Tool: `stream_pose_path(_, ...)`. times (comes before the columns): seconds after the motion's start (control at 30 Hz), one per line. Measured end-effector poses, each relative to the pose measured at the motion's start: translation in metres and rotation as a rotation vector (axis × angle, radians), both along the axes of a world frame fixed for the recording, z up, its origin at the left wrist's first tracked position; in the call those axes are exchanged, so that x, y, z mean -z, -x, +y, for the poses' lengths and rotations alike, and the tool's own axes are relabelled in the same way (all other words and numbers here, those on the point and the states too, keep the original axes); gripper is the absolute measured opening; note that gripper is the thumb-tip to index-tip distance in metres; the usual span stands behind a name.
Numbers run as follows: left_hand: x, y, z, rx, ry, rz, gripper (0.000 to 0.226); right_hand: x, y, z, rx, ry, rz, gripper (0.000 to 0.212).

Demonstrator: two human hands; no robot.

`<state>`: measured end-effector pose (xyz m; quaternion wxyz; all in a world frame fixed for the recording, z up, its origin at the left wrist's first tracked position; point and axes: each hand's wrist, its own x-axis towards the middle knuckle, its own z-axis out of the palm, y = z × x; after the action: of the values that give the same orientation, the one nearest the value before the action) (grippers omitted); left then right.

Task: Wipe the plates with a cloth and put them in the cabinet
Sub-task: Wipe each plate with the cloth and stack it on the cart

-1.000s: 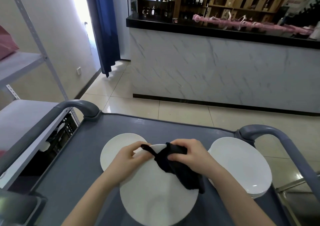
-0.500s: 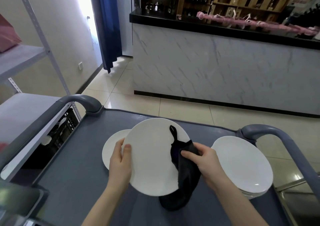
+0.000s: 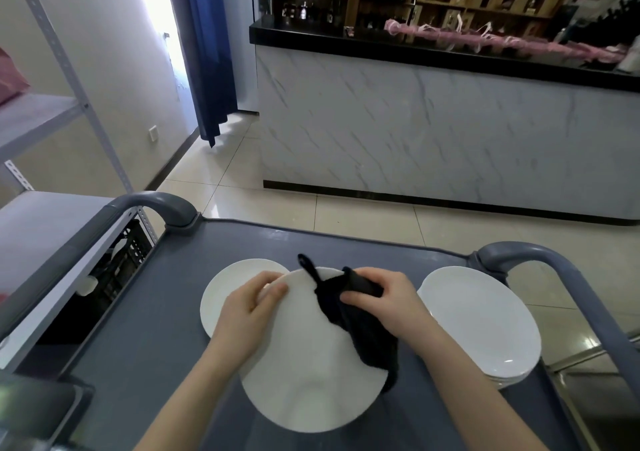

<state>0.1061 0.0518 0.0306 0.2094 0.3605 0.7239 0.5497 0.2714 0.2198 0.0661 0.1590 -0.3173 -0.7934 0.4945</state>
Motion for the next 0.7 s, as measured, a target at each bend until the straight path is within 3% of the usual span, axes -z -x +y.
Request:
stream_pose_path(0.1, 0.006, -0.005, -0.002, -0.218, -0.082, -0.173, 0.028, 0.022, -0.019, -0.011, 0.184, 0.201, 0.077, 0.012)
stream_pose_path(0.2, 0.010, -0.007, -0.003, -0.245, -0.074, -0.237, 0.028, 0.039, -0.031, -0.020, 0.250, 0.327, 0.072, 0.012)
stream_pose_path(0.37, 0.002, 0.007, 0.005, -0.021, -0.017, -0.082, 0.020, 0.026, -0.027, -0.007, 0.167, 0.180, 0.044, 0.012)
stream_pose_path(0.5, -0.008, 0.007, 0.021, 0.249, 0.155, 0.040, 0.015, 0.008, -0.005, -0.002, -0.033, -0.007, -0.031, 0.012)
stream_pose_path(0.6, -0.010, 0.010, 0.023, 0.213, 0.170, -0.065, 0.014, 0.008, -0.001, 0.000, -0.050, -0.005, -0.003, 0.009)
stream_pose_path(0.7, -0.005, 0.012, 0.009, 0.049, 0.069, -0.186, 0.015, 0.019, -0.012, 0.004, 0.133, 0.202, 0.151, 0.006)
